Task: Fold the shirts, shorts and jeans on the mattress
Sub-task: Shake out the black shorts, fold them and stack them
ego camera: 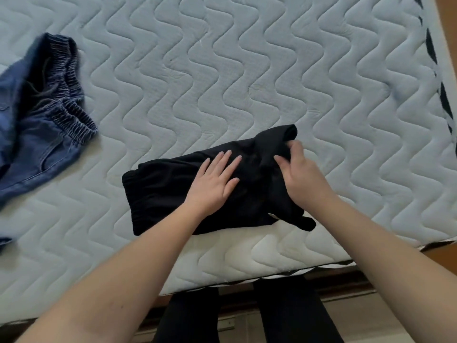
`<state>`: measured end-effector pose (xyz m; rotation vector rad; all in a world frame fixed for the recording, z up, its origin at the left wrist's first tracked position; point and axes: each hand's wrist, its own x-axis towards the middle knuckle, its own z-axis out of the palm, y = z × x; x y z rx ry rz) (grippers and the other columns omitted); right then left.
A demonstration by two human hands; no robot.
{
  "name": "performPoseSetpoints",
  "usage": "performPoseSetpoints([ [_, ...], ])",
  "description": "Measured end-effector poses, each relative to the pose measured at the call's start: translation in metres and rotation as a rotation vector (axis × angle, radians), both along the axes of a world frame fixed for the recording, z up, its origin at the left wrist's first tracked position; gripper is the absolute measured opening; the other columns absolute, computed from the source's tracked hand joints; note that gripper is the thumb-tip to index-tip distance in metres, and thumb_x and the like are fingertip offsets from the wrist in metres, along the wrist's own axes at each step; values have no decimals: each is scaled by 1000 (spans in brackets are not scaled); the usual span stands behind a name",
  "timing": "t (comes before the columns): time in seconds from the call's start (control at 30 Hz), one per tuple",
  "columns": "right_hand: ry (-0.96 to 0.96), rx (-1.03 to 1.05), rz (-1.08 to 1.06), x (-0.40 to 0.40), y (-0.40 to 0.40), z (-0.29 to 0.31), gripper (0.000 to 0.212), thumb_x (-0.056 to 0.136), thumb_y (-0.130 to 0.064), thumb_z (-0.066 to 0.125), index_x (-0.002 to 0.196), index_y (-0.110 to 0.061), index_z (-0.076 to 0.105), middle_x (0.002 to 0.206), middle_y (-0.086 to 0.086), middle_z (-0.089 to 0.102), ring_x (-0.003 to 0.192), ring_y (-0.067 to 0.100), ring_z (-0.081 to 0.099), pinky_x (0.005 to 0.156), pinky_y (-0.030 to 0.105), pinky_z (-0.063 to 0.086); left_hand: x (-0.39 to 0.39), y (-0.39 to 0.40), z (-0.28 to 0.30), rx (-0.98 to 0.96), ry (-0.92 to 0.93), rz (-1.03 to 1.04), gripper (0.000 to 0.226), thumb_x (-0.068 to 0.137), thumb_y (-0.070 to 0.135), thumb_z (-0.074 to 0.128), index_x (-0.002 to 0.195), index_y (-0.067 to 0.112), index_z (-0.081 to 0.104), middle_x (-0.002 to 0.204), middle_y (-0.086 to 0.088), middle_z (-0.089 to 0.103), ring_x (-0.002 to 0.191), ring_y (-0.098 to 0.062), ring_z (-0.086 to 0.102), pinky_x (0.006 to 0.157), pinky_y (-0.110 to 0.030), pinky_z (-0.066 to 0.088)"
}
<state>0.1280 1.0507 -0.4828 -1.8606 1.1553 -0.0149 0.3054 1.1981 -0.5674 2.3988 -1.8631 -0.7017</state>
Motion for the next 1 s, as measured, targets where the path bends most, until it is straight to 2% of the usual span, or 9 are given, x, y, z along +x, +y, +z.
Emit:
performPoseSetpoints([
  [0.13,33,-97,156,27,23,7,26,103,-29,43,124,-15,41,82,0,51,74,29,49,66,35,30,52,21,0,117,-53,217,58,102,51,16,157,33,8,165,0,9,152,-18,4,121,-43,4],
  [0.27,89,-125,239,48,41,8,29,103,-31,43,126,-14,41,87,9,60,85,40,60,67,35,31,64,24,-9,189,-51,53,61,102,54,21,157,31,10,165,2,9,152,-15,3,121,-44,3],
  [0.4,57,-149,237,73,64,11,22,102,-30,45,121,-18,42,76,-8,52,77,39,59,62,32,25,48,32,-14,125,-102,-94,63,103,53,23,157,23,13,166,2,-2,152,-15,-2,123,-42,1],
  [0.53,46,-145,276,100,88,8,24,102,-33,42,123,-22,41,99,9,67,83,39,61,64,36,35,44,45,-16,171,-92,-124,64,104,51,18,158,19,3,165,1,-6,151,-16,-10,123,-41,-3],
  [0.63,83,-124,282,118,100,0,22,102,-40,38,123,-32,35,95,1,64,74,27,55,64,33,31,54,48,-12,139,8,-151,59,105,44,21,157,16,15,165,-1,8,152,-17,-3,123,-40,-1],
  [0.77,106,-92,254,139,113,-9,19,102,-43,35,120,-38,32,85,-2,60,67,22,48,63,37,37,77,49,11,-175,371,-21,36,96,8,51,131,3,57,139,-13,53,132,-28,44,113,-22,24],
  [0.8,116,-82,249,143,116,-11,20,102,-44,34,122,-39,32,82,-4,59,67,22,50,63,37,38,85,55,15,-216,421,23,37,92,0,54,128,1,59,139,-14,54,132,-28,46,113,-22,26],
  [0.9,146,-66,294,157,127,-16,29,103,-43,34,131,-35,33,89,-1,62,72,28,59,62,36,37,107,90,19,-134,430,140,52,91,-8,47,141,5,50,156,-6,36,148,-19,25,121,-21,14],
  [1.0,179,-69,359,169,136,-21,38,104,-37,36,140,-25,34,115,5,66,85,35,64,69,41,46,126,129,18,-150,448,363,46,88,-14,47,126,4,65,144,-6,52,142,-19,37,112,-5,12],
])
